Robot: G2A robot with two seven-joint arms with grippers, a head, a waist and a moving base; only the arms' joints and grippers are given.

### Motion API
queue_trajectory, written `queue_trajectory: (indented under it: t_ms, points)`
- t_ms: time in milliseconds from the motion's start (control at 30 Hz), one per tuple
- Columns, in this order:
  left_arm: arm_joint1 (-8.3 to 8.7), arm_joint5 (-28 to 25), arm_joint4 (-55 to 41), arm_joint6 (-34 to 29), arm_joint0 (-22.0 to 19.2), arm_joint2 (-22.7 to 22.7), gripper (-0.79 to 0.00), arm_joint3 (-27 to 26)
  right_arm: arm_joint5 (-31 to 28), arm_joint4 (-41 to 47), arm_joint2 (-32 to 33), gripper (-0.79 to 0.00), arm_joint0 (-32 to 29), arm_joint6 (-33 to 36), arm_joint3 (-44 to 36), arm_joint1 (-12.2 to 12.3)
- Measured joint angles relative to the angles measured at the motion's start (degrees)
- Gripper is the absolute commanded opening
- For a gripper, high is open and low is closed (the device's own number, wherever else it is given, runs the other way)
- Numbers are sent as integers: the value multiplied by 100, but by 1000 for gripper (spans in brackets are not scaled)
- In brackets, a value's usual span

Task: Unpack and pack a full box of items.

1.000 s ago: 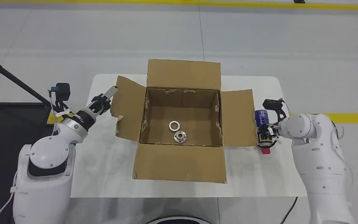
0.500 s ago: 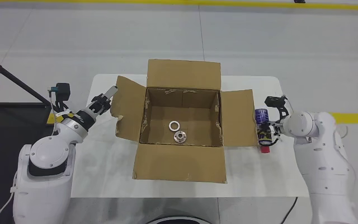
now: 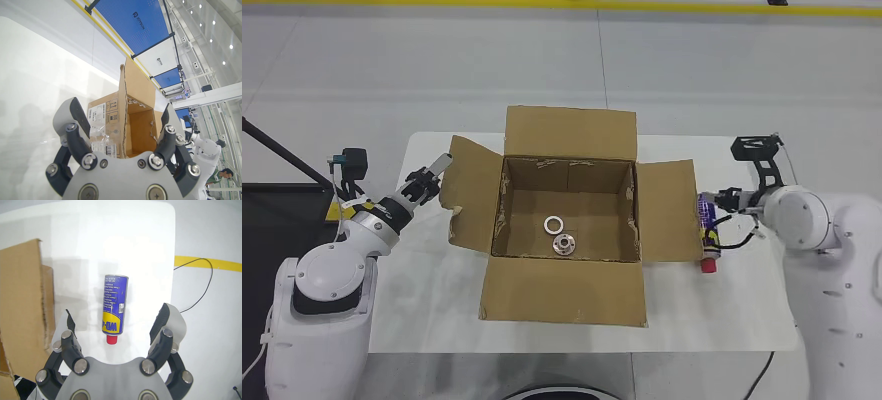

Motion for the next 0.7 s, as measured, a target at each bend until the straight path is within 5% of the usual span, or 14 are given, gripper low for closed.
queue_trajectory:
  t_ms: [367,700]
  points:
    - [0,-175,-193,288,139,-84,0,-101,498,-331,-803,0,237,-527,-1519,-121]
    - [33,-419,-517,541,415,-426,0,-347,208,759,-2745,0,1542,-1003,-428,-541]
